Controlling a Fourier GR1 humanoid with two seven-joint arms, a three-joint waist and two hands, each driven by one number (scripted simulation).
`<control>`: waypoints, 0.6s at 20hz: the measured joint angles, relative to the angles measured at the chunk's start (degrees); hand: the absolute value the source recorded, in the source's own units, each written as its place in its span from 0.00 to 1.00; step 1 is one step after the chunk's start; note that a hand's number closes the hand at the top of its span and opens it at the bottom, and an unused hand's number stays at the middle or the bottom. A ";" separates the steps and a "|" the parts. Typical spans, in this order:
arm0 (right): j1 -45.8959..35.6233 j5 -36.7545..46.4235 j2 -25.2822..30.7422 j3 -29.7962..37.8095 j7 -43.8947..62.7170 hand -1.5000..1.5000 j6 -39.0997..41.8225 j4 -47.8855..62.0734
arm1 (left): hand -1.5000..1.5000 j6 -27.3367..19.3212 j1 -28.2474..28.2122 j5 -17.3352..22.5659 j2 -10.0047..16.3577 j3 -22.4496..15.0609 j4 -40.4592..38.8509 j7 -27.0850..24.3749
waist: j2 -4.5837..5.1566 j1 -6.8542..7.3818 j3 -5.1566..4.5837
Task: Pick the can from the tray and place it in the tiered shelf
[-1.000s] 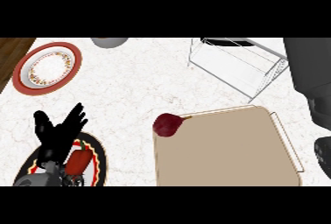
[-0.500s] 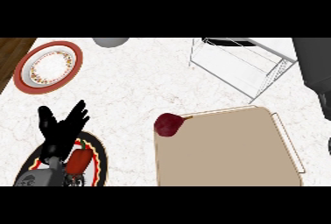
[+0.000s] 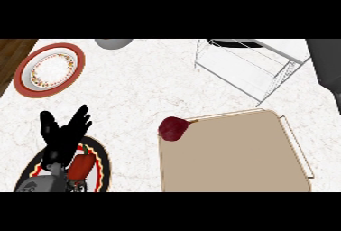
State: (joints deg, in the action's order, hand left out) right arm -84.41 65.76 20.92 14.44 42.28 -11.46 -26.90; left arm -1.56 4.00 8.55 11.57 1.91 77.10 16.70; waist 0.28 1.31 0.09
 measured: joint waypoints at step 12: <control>1.11 -7.14 -1.11 7.39 0.69 0.00 -16.56 -5.65 | 0.50 0.82 -0.58 0.31 -0.03 0.55 0.63 0.11 | -0.06 -0.18 -0.01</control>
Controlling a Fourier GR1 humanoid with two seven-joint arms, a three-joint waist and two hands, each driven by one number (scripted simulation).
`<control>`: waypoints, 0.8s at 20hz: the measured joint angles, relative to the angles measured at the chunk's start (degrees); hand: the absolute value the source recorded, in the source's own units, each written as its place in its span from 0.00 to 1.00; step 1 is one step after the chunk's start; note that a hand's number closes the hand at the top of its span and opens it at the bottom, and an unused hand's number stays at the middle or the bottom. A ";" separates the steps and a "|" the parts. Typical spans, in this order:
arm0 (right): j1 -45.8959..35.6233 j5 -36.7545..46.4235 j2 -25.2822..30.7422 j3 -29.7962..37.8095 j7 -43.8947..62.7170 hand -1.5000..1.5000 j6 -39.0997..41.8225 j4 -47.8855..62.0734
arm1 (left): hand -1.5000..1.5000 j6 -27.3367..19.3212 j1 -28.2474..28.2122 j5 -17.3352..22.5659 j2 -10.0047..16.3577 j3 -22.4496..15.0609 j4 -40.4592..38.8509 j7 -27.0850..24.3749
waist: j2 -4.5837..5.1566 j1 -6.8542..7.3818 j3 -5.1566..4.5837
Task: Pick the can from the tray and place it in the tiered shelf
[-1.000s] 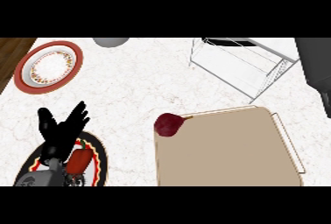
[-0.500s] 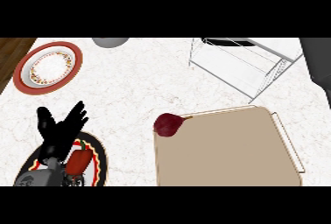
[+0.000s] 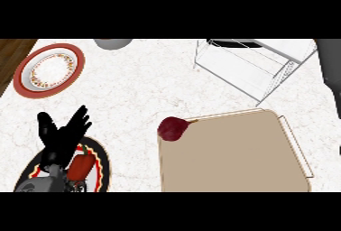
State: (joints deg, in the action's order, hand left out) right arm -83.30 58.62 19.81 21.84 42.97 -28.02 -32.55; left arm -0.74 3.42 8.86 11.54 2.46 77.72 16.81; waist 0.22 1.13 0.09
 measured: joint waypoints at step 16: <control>4.78 1.17 4.86 3.05 5.36 0.00 -10.74 -14.20 | 0.50 -0.19 -1.67 -0.44 -0.04 1.00 0.50 -0.52 | -0.72 -1.88 -0.04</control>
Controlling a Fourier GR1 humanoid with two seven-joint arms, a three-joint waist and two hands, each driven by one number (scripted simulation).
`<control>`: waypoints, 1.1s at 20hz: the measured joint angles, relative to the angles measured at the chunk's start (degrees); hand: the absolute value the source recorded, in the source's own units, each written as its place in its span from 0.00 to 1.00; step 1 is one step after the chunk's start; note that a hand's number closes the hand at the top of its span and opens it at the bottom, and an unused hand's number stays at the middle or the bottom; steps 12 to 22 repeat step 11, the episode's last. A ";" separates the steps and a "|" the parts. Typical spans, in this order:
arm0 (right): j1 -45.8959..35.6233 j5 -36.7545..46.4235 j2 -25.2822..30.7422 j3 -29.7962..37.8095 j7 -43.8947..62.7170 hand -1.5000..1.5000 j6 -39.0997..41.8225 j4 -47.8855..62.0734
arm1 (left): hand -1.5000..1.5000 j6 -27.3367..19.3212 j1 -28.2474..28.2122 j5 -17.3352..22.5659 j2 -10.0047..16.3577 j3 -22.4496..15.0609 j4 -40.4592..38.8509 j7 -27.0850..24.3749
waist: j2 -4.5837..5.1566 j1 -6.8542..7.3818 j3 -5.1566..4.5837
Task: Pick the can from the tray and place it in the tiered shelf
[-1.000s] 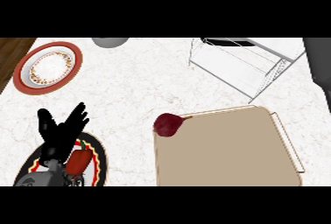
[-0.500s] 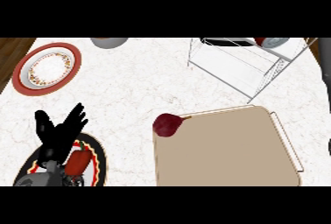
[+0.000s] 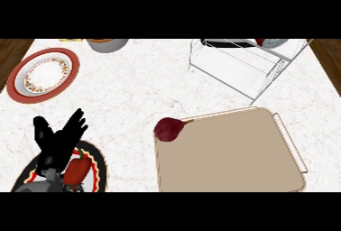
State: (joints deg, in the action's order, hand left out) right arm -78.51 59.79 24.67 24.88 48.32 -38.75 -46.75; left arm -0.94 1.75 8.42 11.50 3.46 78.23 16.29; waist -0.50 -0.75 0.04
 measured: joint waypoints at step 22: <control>14.96 -4.78 3.92 3.39 8.88 0.00 10.22 -30.68 | 0.50 -0.52 -1.10 -0.13 -0.07 0.98 0.06 -0.10 | -0.55 -1.64 0.10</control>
